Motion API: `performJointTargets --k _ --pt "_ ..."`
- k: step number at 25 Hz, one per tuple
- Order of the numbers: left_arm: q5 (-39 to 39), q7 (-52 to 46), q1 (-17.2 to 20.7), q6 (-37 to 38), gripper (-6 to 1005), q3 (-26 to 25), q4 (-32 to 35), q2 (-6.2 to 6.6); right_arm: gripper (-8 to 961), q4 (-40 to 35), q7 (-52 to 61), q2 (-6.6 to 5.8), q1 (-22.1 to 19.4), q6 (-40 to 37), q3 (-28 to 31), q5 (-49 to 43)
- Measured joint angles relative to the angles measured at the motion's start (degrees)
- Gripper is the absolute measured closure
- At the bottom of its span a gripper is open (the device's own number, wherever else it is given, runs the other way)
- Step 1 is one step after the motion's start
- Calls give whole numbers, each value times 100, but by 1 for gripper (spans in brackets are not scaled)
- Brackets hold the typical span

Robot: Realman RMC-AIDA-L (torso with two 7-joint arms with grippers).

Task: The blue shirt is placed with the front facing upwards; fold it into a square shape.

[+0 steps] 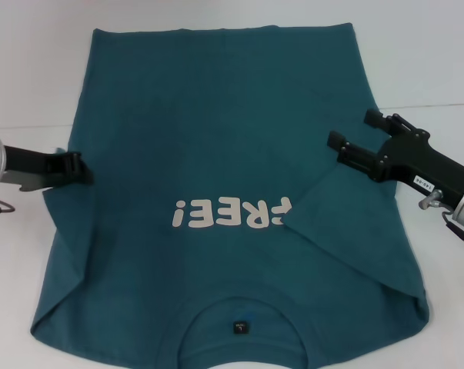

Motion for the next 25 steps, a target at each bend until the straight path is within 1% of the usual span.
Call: performJointTargets --k 5,17,25 --pt "-169 0 -32 5 952 1 27 -72 34 0 0 0 -8 1 0 0" --pt "-577 17 -144 -113 952 0 355 -163 34 0 0 0 -46 -8 0 0" --pt "-663 -1 -167 -494 951 0 403 -285 35 70 -72 0 -64 -33 0 0"
